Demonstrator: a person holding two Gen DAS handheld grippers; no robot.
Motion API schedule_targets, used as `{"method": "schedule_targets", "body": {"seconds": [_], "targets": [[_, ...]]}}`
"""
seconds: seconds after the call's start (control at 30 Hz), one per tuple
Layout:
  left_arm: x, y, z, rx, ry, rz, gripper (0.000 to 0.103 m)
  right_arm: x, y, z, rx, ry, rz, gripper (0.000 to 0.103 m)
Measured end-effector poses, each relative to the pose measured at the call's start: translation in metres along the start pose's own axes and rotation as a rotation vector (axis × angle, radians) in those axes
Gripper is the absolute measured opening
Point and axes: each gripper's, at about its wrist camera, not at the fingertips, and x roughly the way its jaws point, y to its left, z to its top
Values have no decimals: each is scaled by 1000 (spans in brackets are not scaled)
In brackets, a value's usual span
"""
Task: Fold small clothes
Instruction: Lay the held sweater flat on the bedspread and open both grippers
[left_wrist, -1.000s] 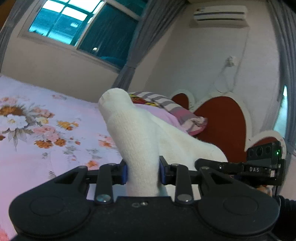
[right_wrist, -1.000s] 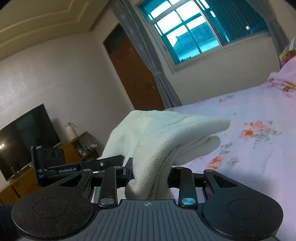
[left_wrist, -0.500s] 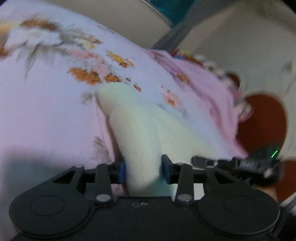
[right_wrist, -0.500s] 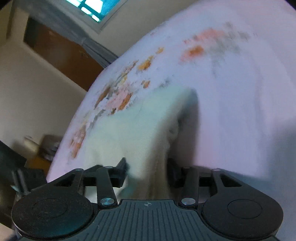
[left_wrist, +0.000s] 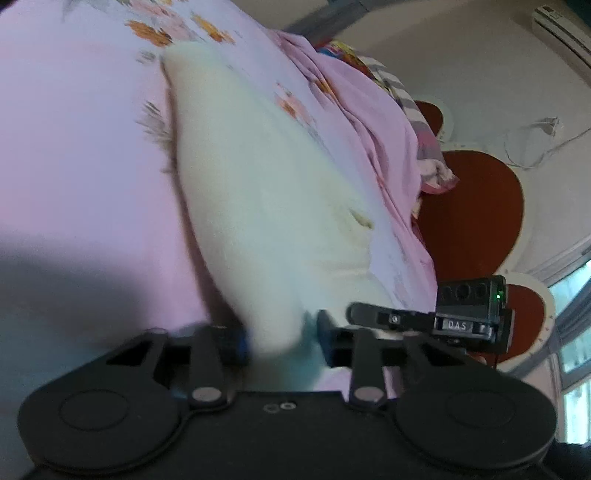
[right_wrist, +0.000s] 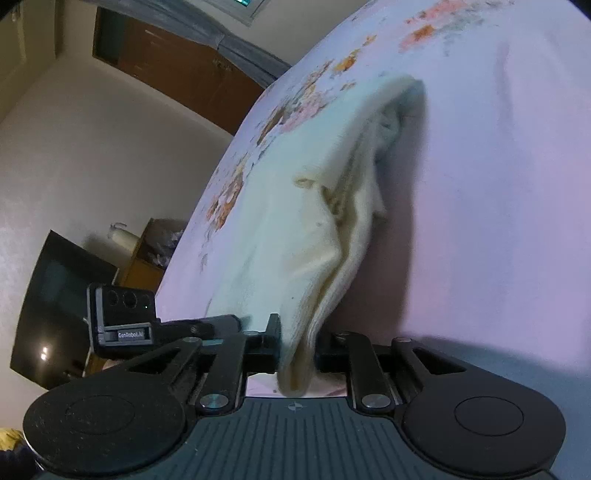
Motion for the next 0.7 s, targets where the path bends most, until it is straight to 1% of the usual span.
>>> {"method": "schedule_targets", "body": {"seconds": [0.03,0.07,0.13,0.17,0.23,0.27,0.3,0.37,0.4,0.43,0.47,0.5,0.53,0.57,0.6,0.67,0.7], "targets": [[-6,0,-1,-17,-1,-29,19,-4,3,3,10,-10,13,15],[-12,0,-2,-11,-7,-43,19,-12,7,3,21,-19,31,14],[-27,0,-8,-3,-9,-60,19,-21,13,-4,23,-19,35,14],[-31,1,-13,1,-2,-61,19,-23,15,-10,25,-9,25,14],[-34,12,-26,-13,26,-2,19,-20,14,-28,36,17,-14,14],[-34,20,-31,-38,36,7,19,-15,11,-40,19,35,-72,14],[-37,28,-38,-61,23,-10,20,-14,6,-47,42,35,-82,14],[-44,31,-42,-83,-5,-13,22,-19,-8,-56,104,-29,-37,14],[-50,30,-44,-86,-18,-5,23,-23,-8,-57,103,-52,-42,14],[-56,27,-45,-79,-29,11,27,-29,-4,-58,87,-78,-65,14],[-66,20,-45,-47,-61,28,32,-39,4,-58,41,-121,-88,14],[-79,16,-46,-11,-98,60,32,-48,14,-57,-24,-170,-119,14],[-87,7,-41,40,-145,110,32,-55,21,-55,-77,-214,-157,14],[-90,2,-35,64,-189,141,36,-58,29,-48,-122,-250,-184,14],[-89,-1,-27,71,-228,180,41,-57,34,-38,-150,-278,-198,14],[-80,-8,-8,81,-279,236,41,-45,43,-15,-191,-317,-239,14],[-73,-11,3,94,-302,244,41,-37,46,-3,-208,-318,-249,14]]}}
